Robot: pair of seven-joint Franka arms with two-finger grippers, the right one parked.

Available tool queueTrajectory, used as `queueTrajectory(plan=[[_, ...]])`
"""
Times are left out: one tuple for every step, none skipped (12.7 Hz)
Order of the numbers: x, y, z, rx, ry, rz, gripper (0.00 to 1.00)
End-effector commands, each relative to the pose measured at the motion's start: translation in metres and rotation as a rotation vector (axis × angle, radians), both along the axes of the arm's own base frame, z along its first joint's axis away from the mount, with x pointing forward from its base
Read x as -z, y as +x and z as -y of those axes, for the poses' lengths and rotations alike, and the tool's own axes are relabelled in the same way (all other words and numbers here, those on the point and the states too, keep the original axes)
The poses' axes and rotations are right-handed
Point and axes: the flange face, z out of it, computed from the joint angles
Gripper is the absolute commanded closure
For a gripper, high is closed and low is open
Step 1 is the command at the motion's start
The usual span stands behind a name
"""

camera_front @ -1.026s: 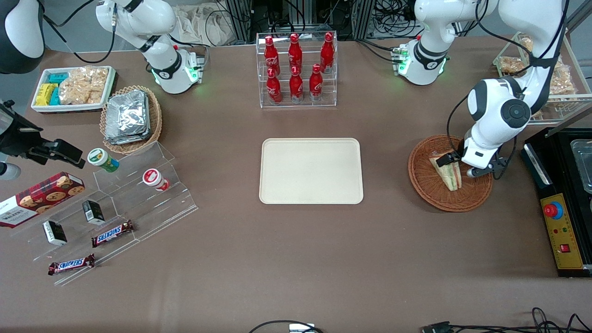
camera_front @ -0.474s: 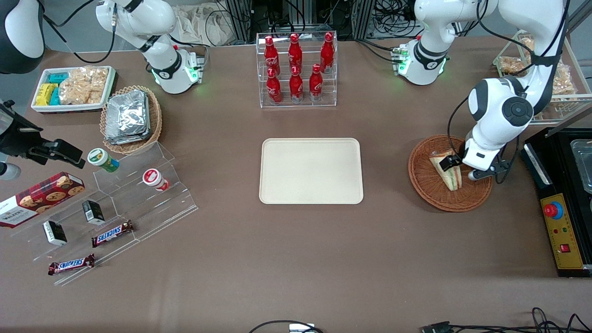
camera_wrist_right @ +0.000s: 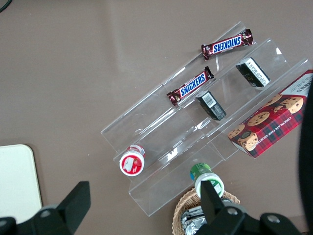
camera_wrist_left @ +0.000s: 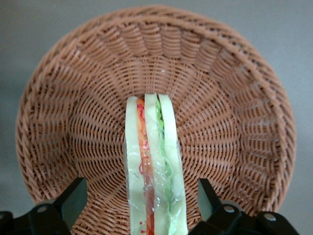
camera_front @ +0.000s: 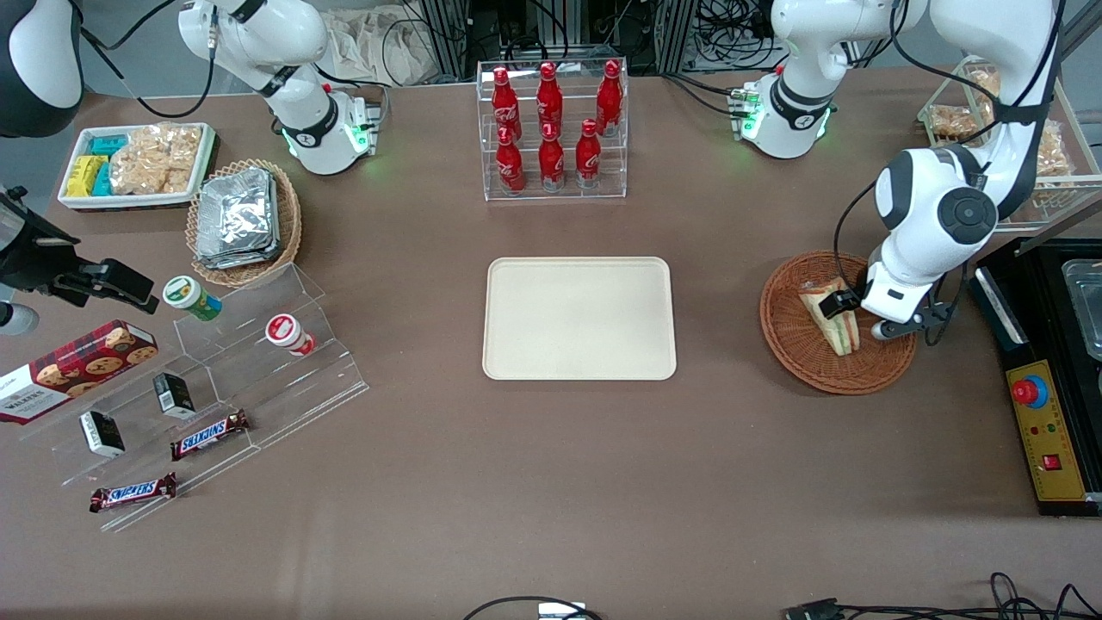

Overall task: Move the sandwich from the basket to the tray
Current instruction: 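Lower the left gripper around the sandwich and close on it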

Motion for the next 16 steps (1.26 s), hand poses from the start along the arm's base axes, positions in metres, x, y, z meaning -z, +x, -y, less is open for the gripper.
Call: queueTrajectory(plan=[[0.025, -0.001, 0.003, 0.000, 0.002, -0.022, 0.00], [0.031, -0.001, 0.002, -0.002, 0.000, -0.025, 0.00], [0.031, -0.001, 0.003, 0.001, 0.001, -0.027, 0.00], [0.031, -0.001, 0.003, -0.001, 0.000, -0.027, 0.00], [0.031, -0.001, 0.003, -0.001, 0.000, -0.027, 0.00], [0.031, -0.001, 0.003, 0.001, 0.001, -0.027, 0.01], [0.031, -0.001, 0.003, 0.002, 0.001, -0.027, 0.22], [0.028, -0.001, 0.003, 0.002, 0.001, -0.021, 0.84], [0.028, -0.001, 0.003, -0.001, 0.000, -0.021, 1.00], [0.029, -0.002, 0.003, 0.001, 0.001, -0.022, 1.00], [0.028, -0.001, 0.003, 0.002, 0.001, -0.021, 1.00], [0.025, -0.001, 0.003, 0.002, 0.002, -0.022, 1.00], [0.008, 0.000, 0.002, 0.000, 0.005, -0.012, 1.00], [-0.015, -0.001, 0.002, -0.002, 0.011, -0.030, 1.00], [-0.047, -0.003, 0.003, 0.003, 0.021, -0.051, 1.00], [-0.082, -0.001, 0.002, 0.000, 0.030, -0.071, 1.00]])
